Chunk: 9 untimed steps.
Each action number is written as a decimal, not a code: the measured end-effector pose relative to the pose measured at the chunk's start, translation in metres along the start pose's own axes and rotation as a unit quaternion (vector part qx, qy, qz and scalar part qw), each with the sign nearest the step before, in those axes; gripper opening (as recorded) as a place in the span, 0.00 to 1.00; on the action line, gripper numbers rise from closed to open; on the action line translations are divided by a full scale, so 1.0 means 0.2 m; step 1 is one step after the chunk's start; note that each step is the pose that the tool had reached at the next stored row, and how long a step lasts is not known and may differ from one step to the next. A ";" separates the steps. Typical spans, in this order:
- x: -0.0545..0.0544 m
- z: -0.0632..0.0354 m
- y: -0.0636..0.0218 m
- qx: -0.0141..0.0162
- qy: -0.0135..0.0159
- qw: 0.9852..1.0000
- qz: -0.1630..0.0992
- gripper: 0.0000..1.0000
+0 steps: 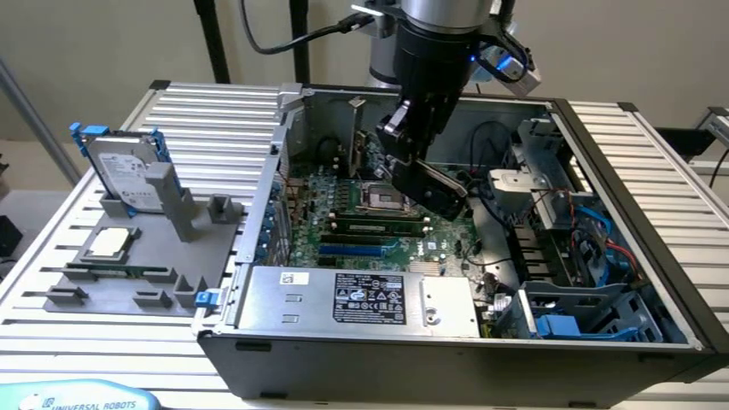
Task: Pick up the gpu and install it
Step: 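Insert the gpu into the slot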
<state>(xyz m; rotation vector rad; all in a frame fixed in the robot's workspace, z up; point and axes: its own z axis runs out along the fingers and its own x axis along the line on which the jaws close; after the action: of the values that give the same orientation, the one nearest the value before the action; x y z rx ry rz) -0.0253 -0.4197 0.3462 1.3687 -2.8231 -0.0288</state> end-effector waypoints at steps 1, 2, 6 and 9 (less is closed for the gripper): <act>0.00 0.004 0.000 0.000 0.000 1.000 -0.009 0.27; 0.00 0.009 0.000 0.000 0.000 1.000 -0.018 0.27; 0.00 0.026 0.000 0.000 0.001 0.999 -0.054 0.27; 0.00 0.040 -0.001 0.000 0.001 0.997 -0.082 0.27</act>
<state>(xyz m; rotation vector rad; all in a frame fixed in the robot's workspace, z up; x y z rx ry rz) -0.0253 -0.4197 0.3383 1.5944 -2.7015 -0.0275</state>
